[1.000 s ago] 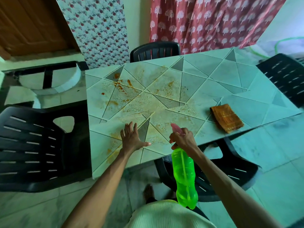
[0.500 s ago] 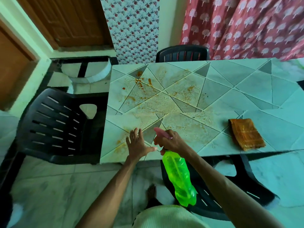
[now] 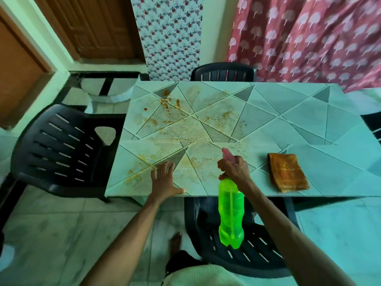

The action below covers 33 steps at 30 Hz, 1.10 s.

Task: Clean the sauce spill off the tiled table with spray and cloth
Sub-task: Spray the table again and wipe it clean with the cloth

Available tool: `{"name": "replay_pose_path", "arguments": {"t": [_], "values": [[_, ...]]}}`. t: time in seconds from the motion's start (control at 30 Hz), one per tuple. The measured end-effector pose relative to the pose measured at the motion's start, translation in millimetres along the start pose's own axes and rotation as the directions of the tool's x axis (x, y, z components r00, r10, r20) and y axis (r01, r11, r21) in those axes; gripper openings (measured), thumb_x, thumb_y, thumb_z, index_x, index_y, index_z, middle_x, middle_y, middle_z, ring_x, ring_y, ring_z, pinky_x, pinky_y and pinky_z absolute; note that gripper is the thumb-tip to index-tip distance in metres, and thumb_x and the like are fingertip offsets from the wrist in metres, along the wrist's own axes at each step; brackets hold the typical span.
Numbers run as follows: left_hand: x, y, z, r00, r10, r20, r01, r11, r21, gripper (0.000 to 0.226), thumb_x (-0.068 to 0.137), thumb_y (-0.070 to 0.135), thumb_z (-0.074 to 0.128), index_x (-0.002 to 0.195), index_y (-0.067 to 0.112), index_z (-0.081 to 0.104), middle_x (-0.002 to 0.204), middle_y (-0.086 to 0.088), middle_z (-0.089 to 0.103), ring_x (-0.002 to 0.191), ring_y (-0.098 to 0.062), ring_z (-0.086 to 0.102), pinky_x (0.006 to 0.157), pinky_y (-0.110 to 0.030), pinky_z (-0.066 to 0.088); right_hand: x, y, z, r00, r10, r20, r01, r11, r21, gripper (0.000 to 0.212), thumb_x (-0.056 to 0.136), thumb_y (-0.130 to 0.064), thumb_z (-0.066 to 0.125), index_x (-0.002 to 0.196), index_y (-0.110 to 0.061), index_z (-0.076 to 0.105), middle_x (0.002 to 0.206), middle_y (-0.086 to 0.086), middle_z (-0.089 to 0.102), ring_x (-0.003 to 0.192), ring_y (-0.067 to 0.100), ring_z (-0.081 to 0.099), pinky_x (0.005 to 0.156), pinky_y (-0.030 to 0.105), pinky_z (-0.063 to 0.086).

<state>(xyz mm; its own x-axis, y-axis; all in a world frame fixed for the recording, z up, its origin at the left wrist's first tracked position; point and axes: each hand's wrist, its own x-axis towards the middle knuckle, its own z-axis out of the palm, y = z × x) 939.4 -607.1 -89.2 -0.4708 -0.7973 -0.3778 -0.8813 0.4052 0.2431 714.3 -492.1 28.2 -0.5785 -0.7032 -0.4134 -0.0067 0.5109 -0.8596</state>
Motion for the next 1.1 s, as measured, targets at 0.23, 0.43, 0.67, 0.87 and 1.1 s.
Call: {"name": "replay_pose_path", "arguments": {"t": [0.23,0.43,0.67,0.87,1.1], "values": [[6,12,-5,0.999,-0.029,0.028,0.026,0.996,0.088,0.129,0.061,0.073,0.074,0.157,0.022,0.004,0.164,-0.004,-0.003,0.151,-0.029,-0.002,0.119,-0.056,0.004,12,11,-64,0.986,0.086,-0.142,-0.074,0.994,0.086,0.030,0.086,-0.006,0.057,0.113,0.008,0.059,0.074,0.015,0.067,0.052,0.023,0.063,0.051,0.035,0.055],[15,26,-13,0.996,0.015,0.087,-0.029,0.986,0.165,0.130,0.062,0.062,0.081,0.157,0.020,0.004,0.164,-0.004,-0.002,0.151,-0.030,-0.001,0.120,-0.055,0.005,6,17,-75,0.993,0.101,-0.060,-0.097,0.993,0.072,0.014,0.091,-0.006,0.055,0.098,0.006,0.058,0.085,0.018,0.069,0.060,0.025,0.065,0.056,0.034,0.055],[31,73,-22,0.983,0.140,0.116,-0.157,0.975,0.157,0.119,0.068,0.054,0.081,0.157,0.022,0.009,0.164,-0.004,0.003,0.151,-0.029,0.004,0.118,-0.051,0.012,6,38,-81,0.992,0.097,-0.079,-0.085,0.986,0.143,0.015,0.089,-0.008,0.062,0.097,0.003,0.058,0.091,0.022,0.069,0.059,0.025,0.066,0.069,0.052,0.061],[50,142,-24,0.956,0.287,0.064,-0.276,0.950,-0.147,0.080,0.085,0.047,0.070,0.150,0.016,0.035,0.150,-0.008,0.041,0.136,-0.027,0.040,0.107,-0.037,0.037,3,34,-110,0.985,0.038,-0.168,0.014,0.954,0.298,0.019,0.088,-0.012,0.069,0.103,-0.002,0.064,0.087,0.018,0.067,0.052,0.020,0.063,0.055,0.035,0.056],[59,244,-14,0.914,0.406,-0.005,-0.384,0.861,-0.335,0.050,0.088,0.030,0.069,0.133,0.013,0.056,0.122,-0.006,0.066,0.113,-0.021,0.062,0.093,-0.032,0.050,3,18,-200,0.954,-0.204,-0.221,0.265,0.917,0.299,0.033,0.079,-0.018,0.059,0.100,0.005,0.067,0.083,0.026,0.066,0.050,0.018,0.057,0.055,0.026,0.048]]}}
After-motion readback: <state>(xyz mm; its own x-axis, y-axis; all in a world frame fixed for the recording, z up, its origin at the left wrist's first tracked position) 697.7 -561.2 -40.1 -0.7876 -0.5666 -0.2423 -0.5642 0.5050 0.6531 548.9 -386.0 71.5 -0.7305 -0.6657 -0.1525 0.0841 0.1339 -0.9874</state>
